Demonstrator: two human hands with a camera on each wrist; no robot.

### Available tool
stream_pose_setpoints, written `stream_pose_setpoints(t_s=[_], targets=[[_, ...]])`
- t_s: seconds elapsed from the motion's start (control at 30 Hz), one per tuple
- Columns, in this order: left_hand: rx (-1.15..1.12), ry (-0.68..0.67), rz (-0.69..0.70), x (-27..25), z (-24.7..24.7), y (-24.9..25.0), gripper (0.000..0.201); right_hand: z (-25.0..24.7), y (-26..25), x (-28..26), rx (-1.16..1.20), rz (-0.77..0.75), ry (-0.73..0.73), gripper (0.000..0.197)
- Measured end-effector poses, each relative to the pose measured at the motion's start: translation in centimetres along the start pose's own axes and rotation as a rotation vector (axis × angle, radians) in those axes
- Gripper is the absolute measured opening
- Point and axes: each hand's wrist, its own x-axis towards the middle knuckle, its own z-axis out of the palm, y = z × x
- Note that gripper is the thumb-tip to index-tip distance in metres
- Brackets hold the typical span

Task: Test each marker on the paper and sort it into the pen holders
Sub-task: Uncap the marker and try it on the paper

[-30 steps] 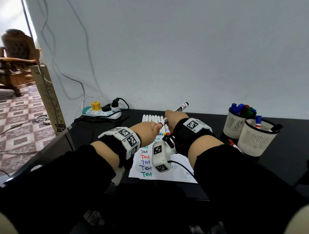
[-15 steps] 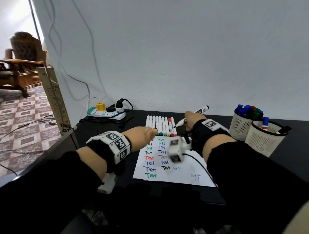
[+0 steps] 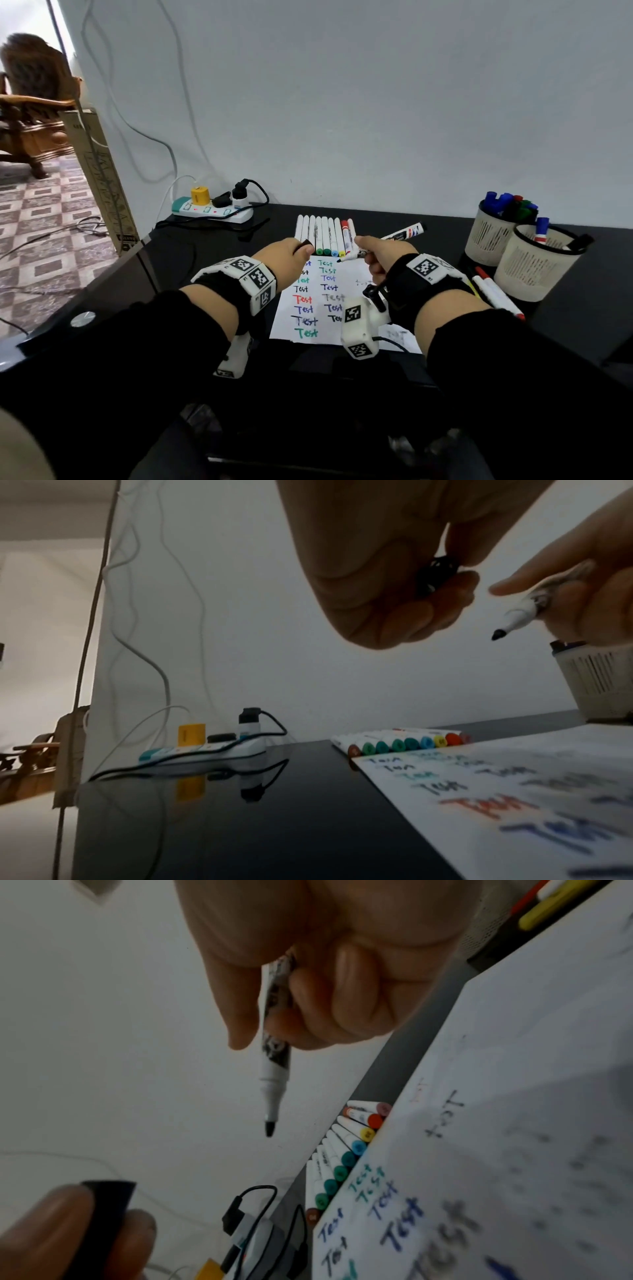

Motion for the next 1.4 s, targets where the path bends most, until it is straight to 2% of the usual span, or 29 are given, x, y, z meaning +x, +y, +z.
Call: stream_pose_setpoints(t_s=[0.13,0.27,0.53,0.67,0.8,1.0,1.13,1.4], targets=[[-0.027,0.027,-0.008,-0.3,0.9,-0.1,0.042,-0.3,1.8,-0.7,-0.042,0.043,0.025,0.017],[-0.045,0.037,-0.009,-0.2,1.7,-0.3,0.041,-0.3,3.8,-1.1,-0.108,0.059,0.060,0.027],[-0.022,0.023,-0.022,0.0,2.0,-0.3,0.043,0.5,5.6,-2.2,-0.179,0.068,0.016,0.021],[0.022,0.004,-0.014,-0.3,2.1,-0.1,0.042,0.8,6.3,-2.1,-0.289,0.054,0.043,0.028],[0.037,0.001,-0.030,-0.4,2.2,-0.1,0.043,0.9,6.7,-2.1,-0.358,0.044,0.070,0.024],[0.046,-0.005,-0.034,-0.3,2.3,-0.2,0.043,0.9,6.8,-2.1,-0.336,0.028,0.085,0.036],[0.058,-0.007,-0.028,-0.4,2.3,-0.1,0.043,0.9,6.8,-1.9,-0.347,0.047,0.094,0.024],[0.066,0.003,-0.032,-0.5,2.4,0.0,0.043,0.7,6.9,-1.9,-0.325,0.061,0.094,0.022]])
